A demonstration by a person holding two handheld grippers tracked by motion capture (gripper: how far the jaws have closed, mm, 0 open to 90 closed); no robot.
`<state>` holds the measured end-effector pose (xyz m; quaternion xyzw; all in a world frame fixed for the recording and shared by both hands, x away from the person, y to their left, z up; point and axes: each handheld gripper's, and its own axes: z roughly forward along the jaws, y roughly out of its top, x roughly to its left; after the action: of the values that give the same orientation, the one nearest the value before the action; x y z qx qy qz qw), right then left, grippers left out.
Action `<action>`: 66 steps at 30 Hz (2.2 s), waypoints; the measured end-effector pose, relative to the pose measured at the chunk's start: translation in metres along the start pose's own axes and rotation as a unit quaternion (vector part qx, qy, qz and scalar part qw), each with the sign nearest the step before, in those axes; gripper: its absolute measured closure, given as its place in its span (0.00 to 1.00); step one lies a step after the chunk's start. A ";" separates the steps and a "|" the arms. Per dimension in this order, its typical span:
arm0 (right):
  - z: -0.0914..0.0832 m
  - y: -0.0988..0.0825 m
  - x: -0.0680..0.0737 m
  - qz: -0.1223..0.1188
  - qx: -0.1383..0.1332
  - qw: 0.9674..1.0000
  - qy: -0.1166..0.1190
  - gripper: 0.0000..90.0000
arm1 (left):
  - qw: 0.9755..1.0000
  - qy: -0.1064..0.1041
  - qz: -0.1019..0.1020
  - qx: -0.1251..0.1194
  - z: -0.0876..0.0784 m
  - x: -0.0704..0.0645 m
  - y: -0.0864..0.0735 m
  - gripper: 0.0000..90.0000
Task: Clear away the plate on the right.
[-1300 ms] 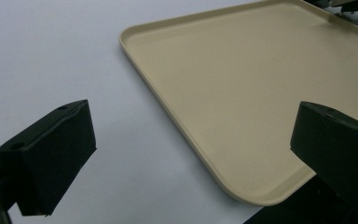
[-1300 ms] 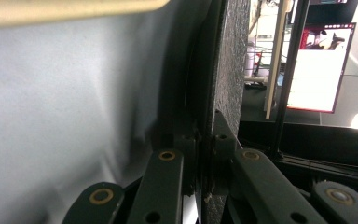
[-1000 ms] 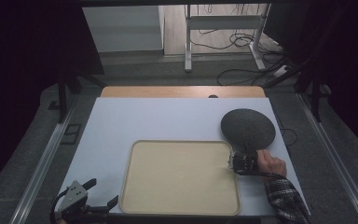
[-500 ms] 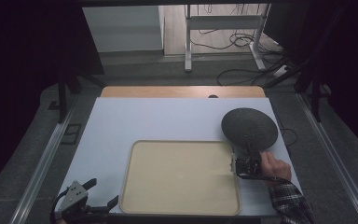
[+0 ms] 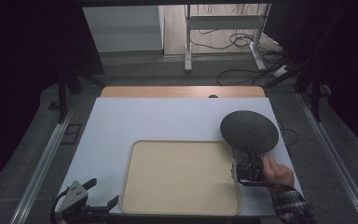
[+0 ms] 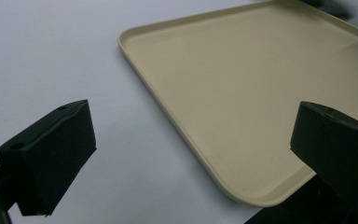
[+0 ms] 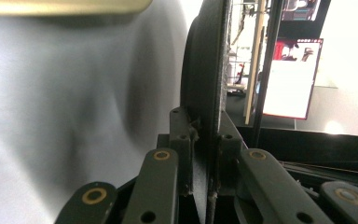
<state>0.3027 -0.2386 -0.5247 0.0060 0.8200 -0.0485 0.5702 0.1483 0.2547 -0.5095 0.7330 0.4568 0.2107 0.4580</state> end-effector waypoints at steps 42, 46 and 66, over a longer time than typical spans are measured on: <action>-0.087 0.054 0.016 -0.030 -0.130 0.991 -0.007 0.91 | 1.000 0.003 0.000 -0.001 -0.001 0.000 0.000 0.00; -0.092 0.060 0.018 -0.035 -0.148 0.988 -0.009 0.91 | 1.000 0.005 -0.001 -0.002 -0.001 0.000 0.000 0.00; -0.122 0.093 0.035 -0.054 -0.207 0.977 -0.005 0.91 | 1.000 0.005 -0.001 -0.002 -0.001 0.000 0.000 0.00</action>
<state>0.1819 -0.1370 -0.5223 -0.1567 0.8085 0.0910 0.5599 0.1476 0.2555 -0.5088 0.7304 0.4590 0.2151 0.4577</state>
